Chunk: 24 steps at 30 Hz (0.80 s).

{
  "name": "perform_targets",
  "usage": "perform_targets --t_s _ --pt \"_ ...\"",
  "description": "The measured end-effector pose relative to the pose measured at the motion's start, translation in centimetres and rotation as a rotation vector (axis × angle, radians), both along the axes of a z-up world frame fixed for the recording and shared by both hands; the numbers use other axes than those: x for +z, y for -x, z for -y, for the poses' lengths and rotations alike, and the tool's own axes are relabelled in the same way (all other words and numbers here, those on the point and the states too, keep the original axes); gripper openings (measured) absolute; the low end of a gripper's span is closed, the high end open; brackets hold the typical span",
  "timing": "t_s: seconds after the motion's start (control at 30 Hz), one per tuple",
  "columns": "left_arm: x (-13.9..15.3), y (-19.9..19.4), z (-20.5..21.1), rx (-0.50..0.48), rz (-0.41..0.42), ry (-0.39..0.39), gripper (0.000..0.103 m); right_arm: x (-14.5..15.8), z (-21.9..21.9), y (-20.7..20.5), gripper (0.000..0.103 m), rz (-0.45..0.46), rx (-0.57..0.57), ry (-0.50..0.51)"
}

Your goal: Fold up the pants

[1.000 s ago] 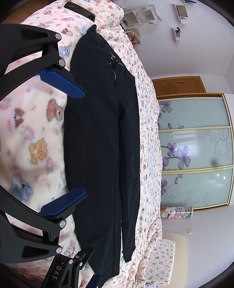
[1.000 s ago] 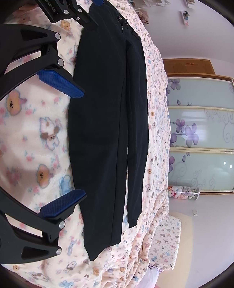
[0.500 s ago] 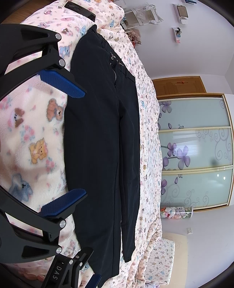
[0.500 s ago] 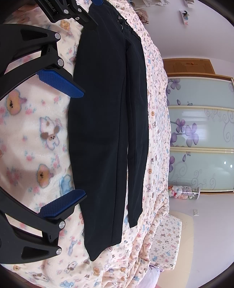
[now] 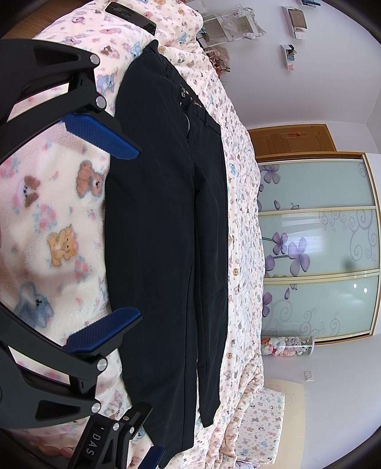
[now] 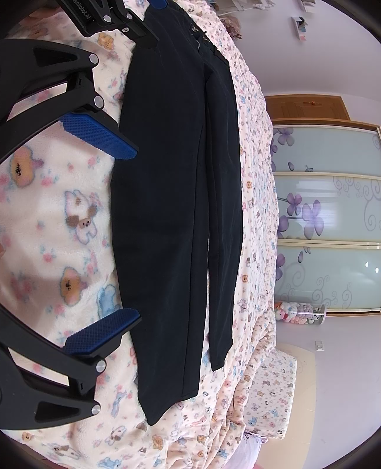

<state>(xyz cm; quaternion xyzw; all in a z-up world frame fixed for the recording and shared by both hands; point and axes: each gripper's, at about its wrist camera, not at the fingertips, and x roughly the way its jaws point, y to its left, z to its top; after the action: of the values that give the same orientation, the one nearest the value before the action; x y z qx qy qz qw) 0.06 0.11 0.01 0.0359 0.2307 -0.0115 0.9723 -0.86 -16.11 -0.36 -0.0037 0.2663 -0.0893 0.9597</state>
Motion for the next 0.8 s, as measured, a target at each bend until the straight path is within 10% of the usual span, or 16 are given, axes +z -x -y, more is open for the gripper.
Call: perform_targets --t_s 0.8 --pt "-0.01 0.22 0.31 -0.001 -0.002 0.002 0.101 -0.66 0.24 -0.11 0.102 -0.006 -0.002 -0.005"
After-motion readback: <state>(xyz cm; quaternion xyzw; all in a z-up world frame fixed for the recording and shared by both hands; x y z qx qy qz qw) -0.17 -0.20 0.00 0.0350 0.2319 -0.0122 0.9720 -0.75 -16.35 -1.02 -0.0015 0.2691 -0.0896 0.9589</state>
